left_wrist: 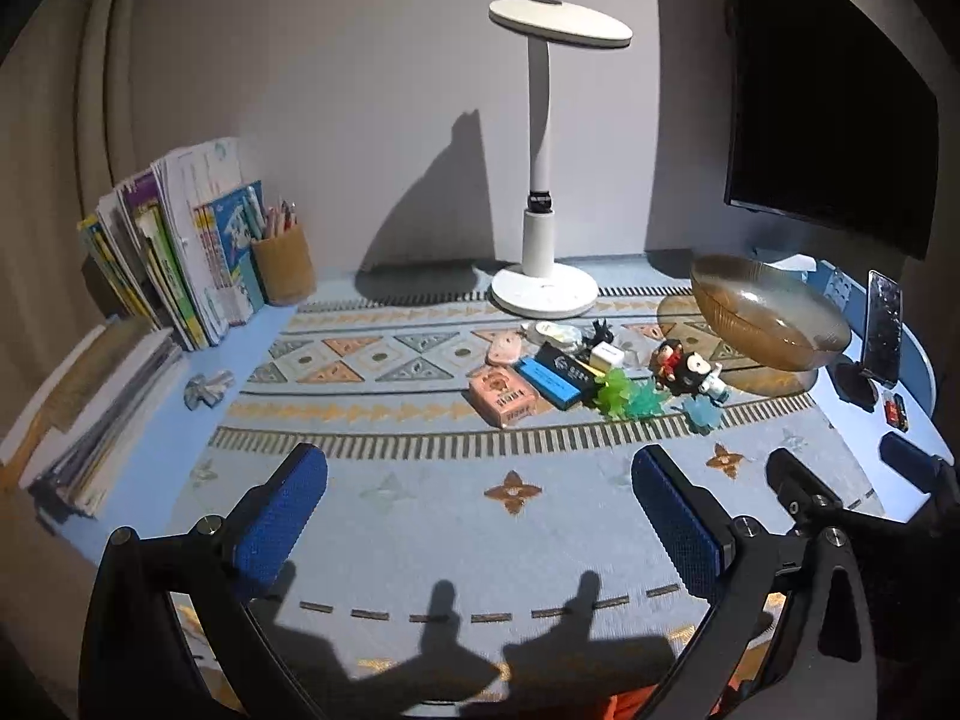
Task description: Organize rigid objects
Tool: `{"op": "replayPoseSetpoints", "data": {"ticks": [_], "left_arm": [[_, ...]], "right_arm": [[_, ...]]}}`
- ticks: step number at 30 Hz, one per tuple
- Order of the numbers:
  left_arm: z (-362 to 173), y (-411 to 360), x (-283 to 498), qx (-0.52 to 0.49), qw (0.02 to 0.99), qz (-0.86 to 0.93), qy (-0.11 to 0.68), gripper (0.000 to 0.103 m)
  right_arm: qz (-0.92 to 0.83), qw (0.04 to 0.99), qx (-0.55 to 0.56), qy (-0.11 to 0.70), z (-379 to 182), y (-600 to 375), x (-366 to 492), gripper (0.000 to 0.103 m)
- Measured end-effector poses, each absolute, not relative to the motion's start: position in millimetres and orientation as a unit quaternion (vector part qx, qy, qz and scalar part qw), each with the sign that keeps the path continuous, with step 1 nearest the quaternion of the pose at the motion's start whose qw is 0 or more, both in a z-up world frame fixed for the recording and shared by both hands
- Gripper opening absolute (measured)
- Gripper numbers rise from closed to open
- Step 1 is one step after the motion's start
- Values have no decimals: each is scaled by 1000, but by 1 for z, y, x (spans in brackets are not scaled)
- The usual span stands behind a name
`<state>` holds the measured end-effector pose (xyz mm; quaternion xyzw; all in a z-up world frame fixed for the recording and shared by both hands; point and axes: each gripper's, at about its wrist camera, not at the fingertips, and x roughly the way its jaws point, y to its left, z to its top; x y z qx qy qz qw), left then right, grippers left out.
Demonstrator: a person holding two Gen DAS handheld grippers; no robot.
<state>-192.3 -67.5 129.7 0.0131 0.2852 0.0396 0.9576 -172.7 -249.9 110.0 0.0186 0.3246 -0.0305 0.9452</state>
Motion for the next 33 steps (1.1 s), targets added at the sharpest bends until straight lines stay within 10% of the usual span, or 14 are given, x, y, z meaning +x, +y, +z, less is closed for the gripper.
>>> {"op": "replayPoseSetpoints", "data": {"ticks": [33], "left_arm": [[112, -51, -179, -23, 949, 38, 311, 102]], "right_arm": [[-43, 943, -4, 331, 111, -232, -168, 103]]}}
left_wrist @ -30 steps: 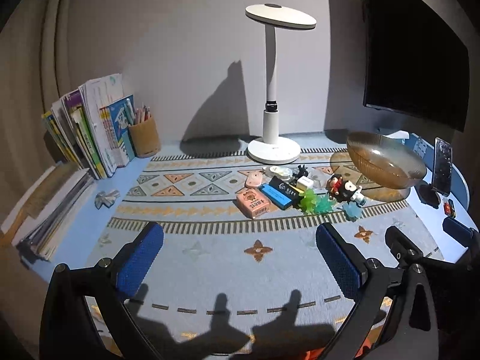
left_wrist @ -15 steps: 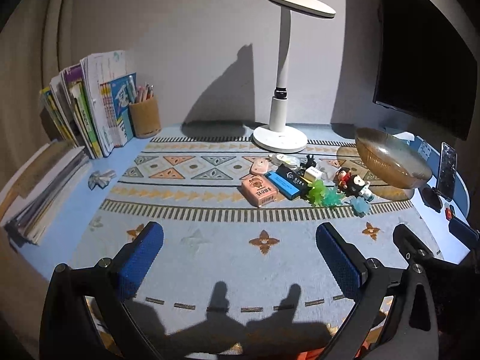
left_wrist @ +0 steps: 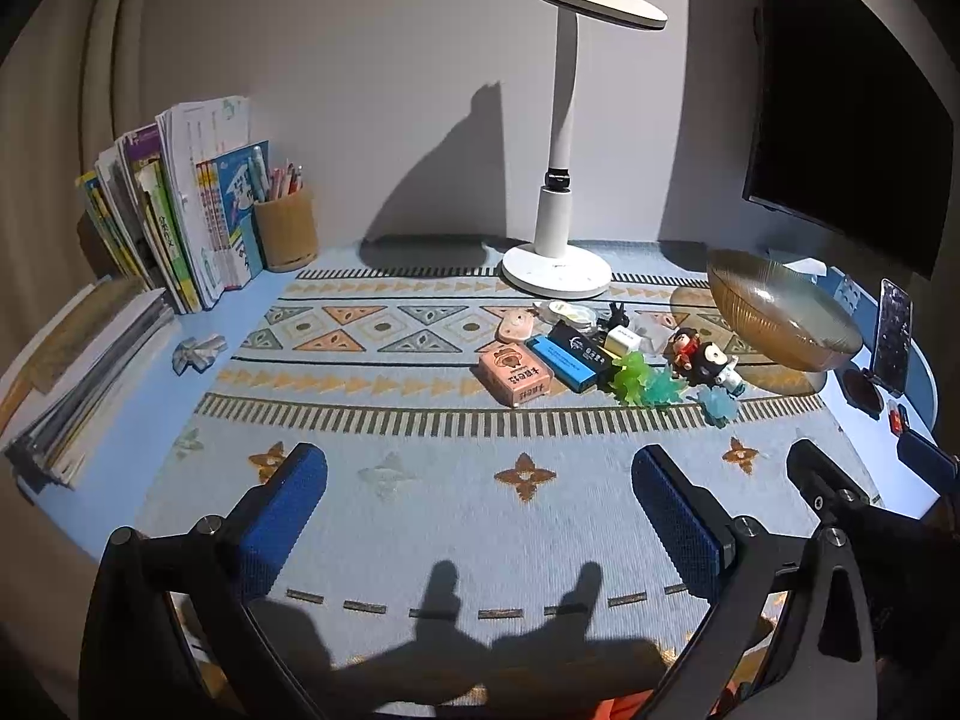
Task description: Organize rigid objects
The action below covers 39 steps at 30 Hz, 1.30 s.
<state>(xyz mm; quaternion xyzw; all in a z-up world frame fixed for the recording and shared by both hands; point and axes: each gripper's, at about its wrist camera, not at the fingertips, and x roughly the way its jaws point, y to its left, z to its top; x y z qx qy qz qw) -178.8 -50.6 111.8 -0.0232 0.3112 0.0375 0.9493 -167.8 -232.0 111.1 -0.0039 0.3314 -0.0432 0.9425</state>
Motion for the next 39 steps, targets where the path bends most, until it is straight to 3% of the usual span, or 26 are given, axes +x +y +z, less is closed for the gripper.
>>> {"op": "replayPoseSetpoints", "data": {"ticks": [26, 39], "left_arm": [[100, -51, -170, -24, 944, 31, 328, 102], [61, -33, -99, -23, 913, -18, 406, 102]], "right_arm": [[-41, 937, 3, 348, 101, -233, -159, 103], [-19, 921, 41, 387, 70, -256, -111, 103]]}}
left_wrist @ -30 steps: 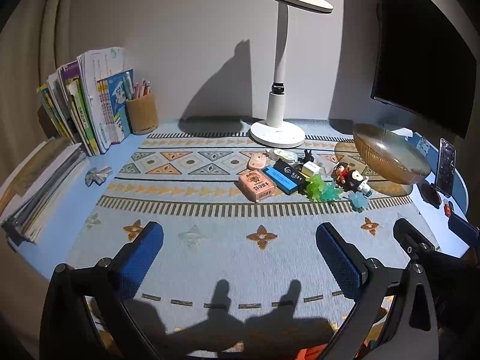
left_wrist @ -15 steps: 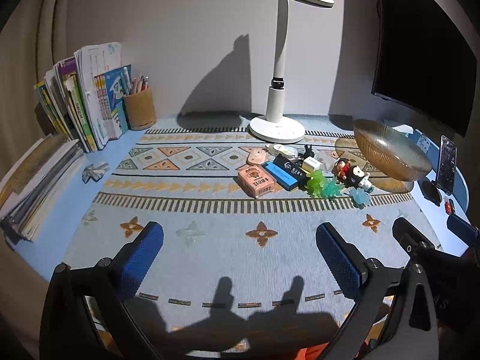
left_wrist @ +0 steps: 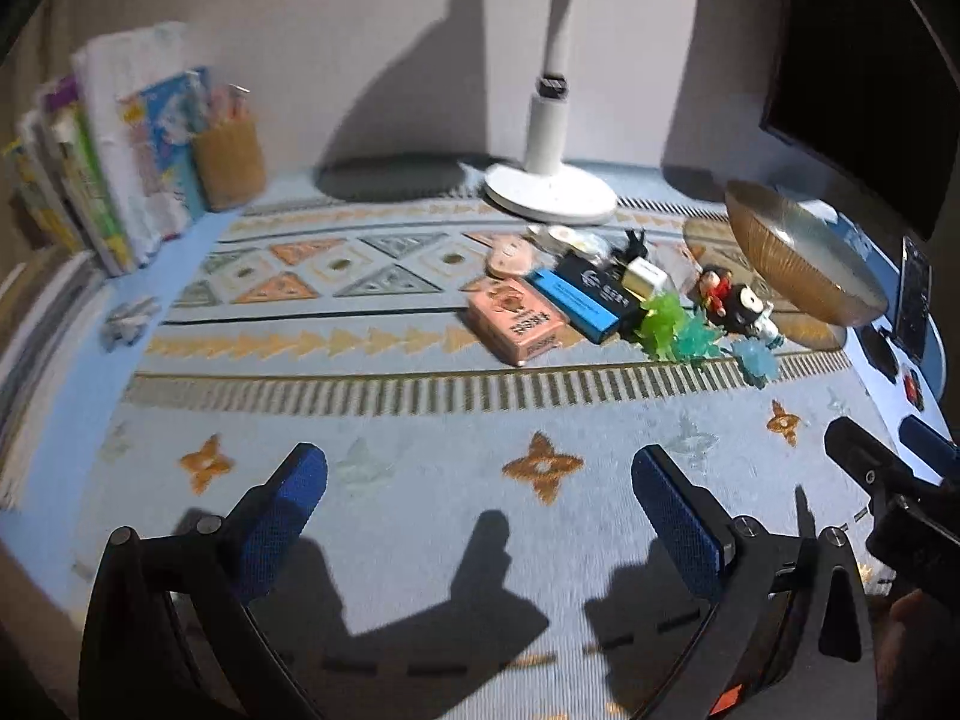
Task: Organize rigid objects
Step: 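Grasp the pink snack box with the left tool while the right tool grasps the translucent blue figurine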
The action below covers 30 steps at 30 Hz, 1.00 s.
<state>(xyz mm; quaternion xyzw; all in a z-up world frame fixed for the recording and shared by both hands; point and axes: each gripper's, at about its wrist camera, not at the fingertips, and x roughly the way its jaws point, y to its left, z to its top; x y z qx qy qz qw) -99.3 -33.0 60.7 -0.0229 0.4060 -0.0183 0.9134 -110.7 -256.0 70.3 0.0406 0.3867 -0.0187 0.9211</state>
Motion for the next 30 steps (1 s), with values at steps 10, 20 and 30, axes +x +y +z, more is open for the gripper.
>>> {"op": "replayPoseSetpoints", "data": {"ticks": [10, 20, 30], "left_arm": [[32, -45, -16, 19, 896, -28, 442, 102], [14, -53, 33, 7, 890, -5, 455, 102], [6, -38, 36, 3, 884, 2, 467, 87]], "right_arm": [[-18, 897, 82, 434, 41, -290, -49, 97], [-23, 880, 66, 469, 14, -293, -2, 76], [-23, 885, 30, 465, 10, -281, 14, 45]]}}
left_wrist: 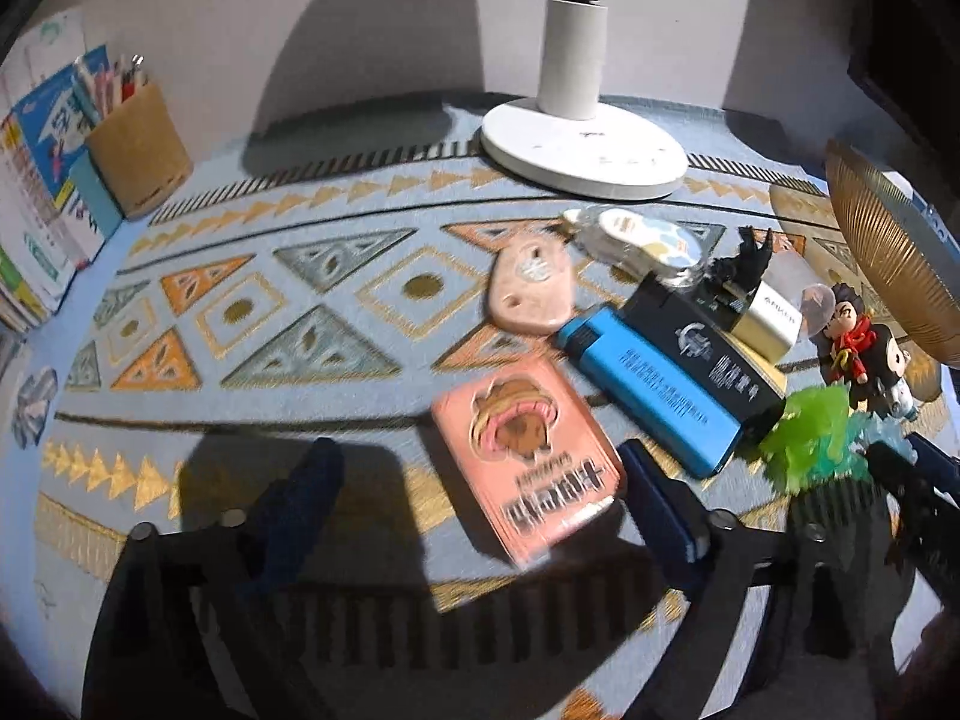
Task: Organize rigid objects
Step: 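Grasp the pink snack box with the left tool while the right tool grasps the translucent blue figurine, then carry both items to the amber bowl and open both tools to drop them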
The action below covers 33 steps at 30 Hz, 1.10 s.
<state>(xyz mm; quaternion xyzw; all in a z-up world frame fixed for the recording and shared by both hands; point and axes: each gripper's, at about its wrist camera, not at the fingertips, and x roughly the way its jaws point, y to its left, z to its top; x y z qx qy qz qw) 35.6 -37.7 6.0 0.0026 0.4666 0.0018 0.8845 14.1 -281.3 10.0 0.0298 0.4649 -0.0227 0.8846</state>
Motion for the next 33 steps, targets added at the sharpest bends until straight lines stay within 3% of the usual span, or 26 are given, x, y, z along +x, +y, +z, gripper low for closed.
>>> {"op": "replayPoseSetpoints", "data": {"ticks": [2, 9, 10, 11, 13, 15, 17, 18, 19, 20, 21, 28, 33], "left_arm": [[8, -26, 30, -6, 884, 6, 467, 87], [10, -13, 26, -5, 881, -18, 472, 87], [10, -15, 28, -7, 881, -23, 473, 87], [9, -20, 32, -6, 880, -27, 474, 87], [8, -26, 38, 5, 880, -27, 474, 82], [7, -29, 42, 13, 880, -22, 473, 72], [6, -29, 44, 13, 881, -22, 472, 72], [6, -29, 44, 14, 882, -22, 471, 68], [7, -29, 43, 14, 884, -23, 467, 56], [8, -28, 42, 15, 885, -22, 464, 49], [9, -28, 40, 14, 886, -23, 463, 44], [32, -25, 14, -2, 902, -43, 429, 40], [71, -35, -1, -7, 919, -70, 389, 40]], "right_arm": [[-14, 886, 31, 463, 11, -280, 11, 37], [20, 881, 66, 467, 12, -288, 1, 38], [21, 881, 71, 468, 12, -289, 0, 41], [20, 881, 73, 467, 12, -292, 1, 54], [4, 884, 65, 463, 13, -295, 1, 65], [8, 883, 62, 464, 12, -297, 4, 65], [6, 883, 61, 466, 9, -295, 7, 65], [4, 884, 52, 465, 9, -291, 9, 65], [6, 885, 43, 463, 8, -287, 10, 57], [13, 886, 36, 462, 9, -281, 10, 44], [17, 887, 30, 460, 9, -277, 9, 38], [57, 894, 30, 442, 20, -260, -14, 36], [45, 923, 45, 379, 75, -282, -32, 36]]}}
